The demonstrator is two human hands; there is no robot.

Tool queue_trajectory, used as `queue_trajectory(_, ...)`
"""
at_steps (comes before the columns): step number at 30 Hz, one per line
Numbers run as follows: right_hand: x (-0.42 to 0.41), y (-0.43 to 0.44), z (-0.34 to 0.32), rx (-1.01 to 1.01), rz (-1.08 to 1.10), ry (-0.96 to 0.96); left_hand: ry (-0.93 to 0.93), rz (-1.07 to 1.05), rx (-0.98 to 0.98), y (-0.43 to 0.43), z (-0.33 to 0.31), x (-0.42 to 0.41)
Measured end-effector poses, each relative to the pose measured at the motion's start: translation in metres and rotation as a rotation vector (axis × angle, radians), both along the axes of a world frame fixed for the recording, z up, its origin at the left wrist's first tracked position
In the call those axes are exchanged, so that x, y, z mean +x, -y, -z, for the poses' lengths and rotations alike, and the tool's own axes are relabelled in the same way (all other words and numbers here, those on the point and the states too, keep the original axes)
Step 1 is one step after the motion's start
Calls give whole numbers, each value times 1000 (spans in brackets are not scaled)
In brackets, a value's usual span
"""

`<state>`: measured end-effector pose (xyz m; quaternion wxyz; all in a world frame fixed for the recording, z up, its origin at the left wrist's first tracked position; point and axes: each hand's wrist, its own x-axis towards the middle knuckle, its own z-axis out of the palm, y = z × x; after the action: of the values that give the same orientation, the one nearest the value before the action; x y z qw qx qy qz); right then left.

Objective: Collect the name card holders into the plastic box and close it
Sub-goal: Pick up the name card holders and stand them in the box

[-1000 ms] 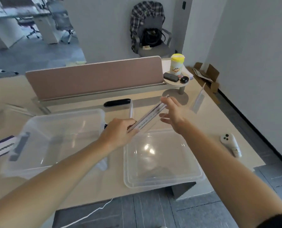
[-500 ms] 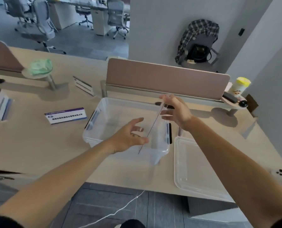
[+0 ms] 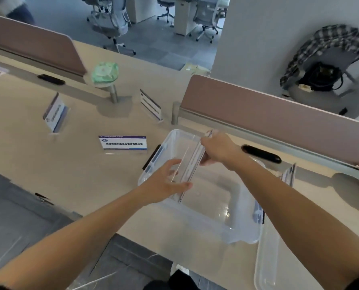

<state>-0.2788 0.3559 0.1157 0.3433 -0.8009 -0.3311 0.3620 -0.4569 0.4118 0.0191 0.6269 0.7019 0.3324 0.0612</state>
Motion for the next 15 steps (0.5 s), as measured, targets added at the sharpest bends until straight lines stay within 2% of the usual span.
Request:
queue_trajectory(3,14,-26,27,-28,-36,-8,-155,51,114,-13,15,10)
queue_trajectory(6,29,-47,59,-45,-21,-69,-240,110,398,-24,17,11)
queue_trajectory(11,39,-67,104,-151,46,-142,-273,55,788,-66,38,-8)
queue_trajectory(13,39,-78,121,-210,57,-162,-276,77,846,-85,52,-10)
queue_trajectory(15,38,-86,139,-262,90,-193,-299,91,807,-101,60,-7)
